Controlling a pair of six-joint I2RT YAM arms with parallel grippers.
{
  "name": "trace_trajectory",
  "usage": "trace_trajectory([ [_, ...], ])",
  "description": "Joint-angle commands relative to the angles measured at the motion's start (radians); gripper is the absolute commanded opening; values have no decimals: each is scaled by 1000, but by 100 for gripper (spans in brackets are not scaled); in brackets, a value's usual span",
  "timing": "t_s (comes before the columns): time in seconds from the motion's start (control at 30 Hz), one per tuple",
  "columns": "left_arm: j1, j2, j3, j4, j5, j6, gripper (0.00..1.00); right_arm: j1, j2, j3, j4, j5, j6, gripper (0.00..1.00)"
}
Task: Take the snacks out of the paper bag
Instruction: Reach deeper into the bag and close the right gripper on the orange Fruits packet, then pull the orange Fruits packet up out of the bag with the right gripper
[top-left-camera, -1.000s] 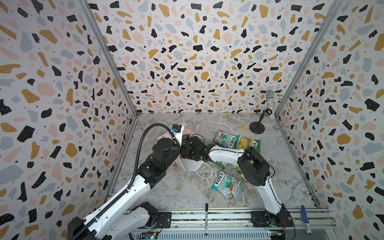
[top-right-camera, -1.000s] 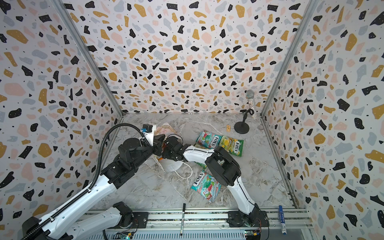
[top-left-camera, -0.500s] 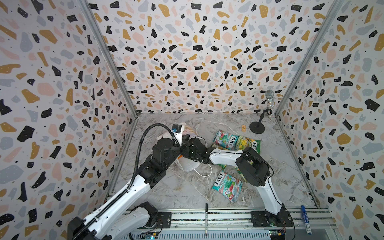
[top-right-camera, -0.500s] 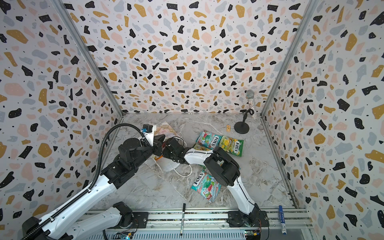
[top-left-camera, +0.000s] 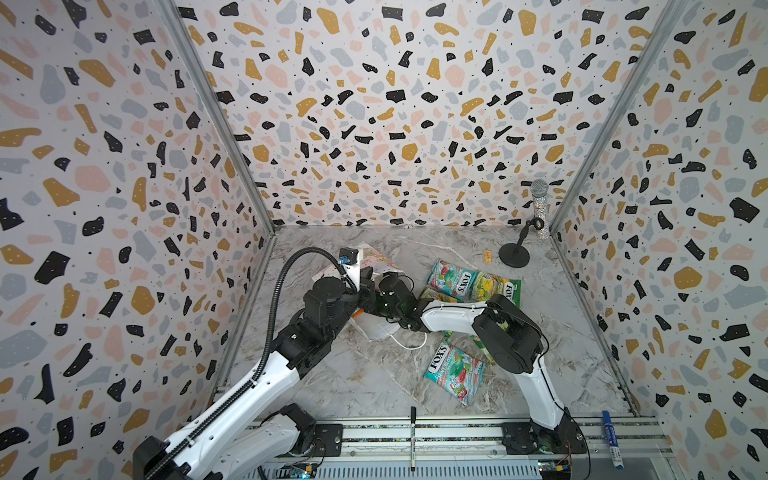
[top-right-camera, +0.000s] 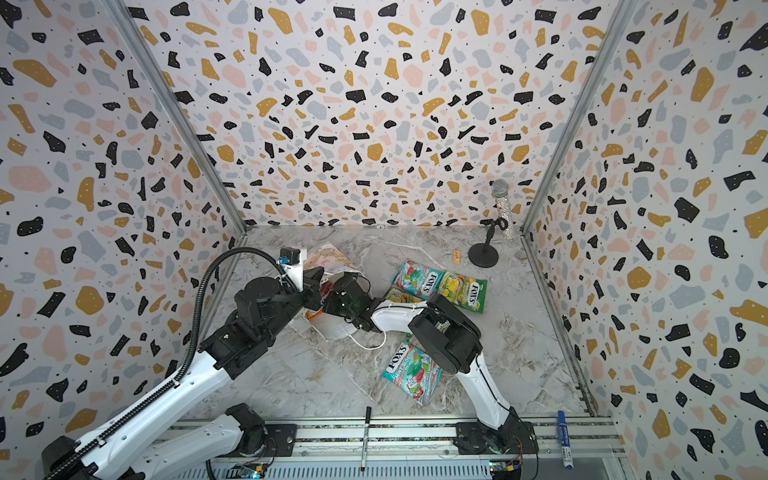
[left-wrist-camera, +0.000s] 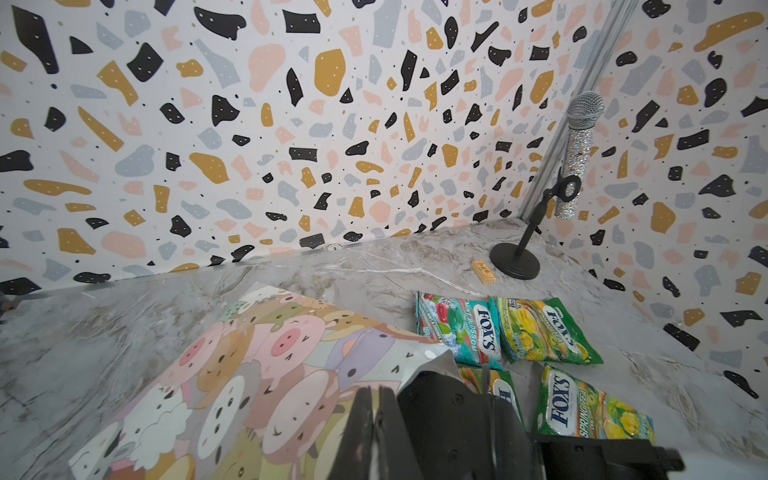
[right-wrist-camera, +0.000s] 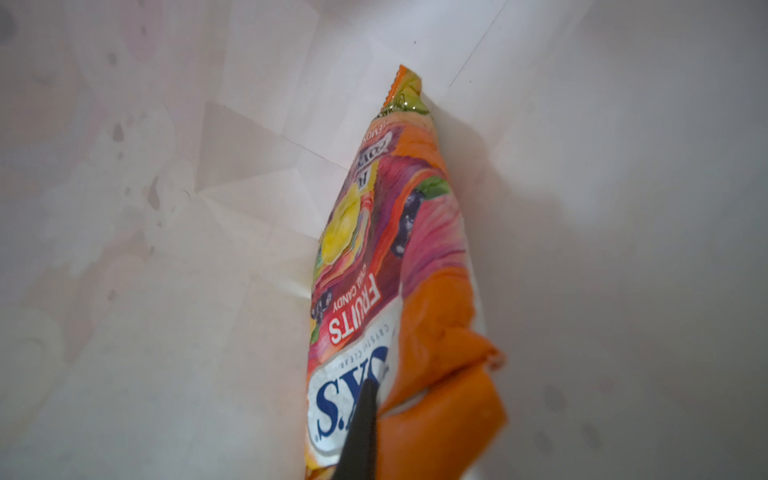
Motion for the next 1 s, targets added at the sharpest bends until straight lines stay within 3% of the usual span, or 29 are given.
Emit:
trace_trajectory([
  [0.0, -1, 8, 21, 8, -77, 13, 0, -2, -117, -13, 25, -54, -81, 0],
  [0.47, 0, 23, 17, 2, -166, 15, 0, 0, -352, -114, -68, -154, -219, 0],
  [0.97, 0, 9, 12, 1, -199, 26, 0, 1, -531, -128, -160, -180, -310, 0],
])
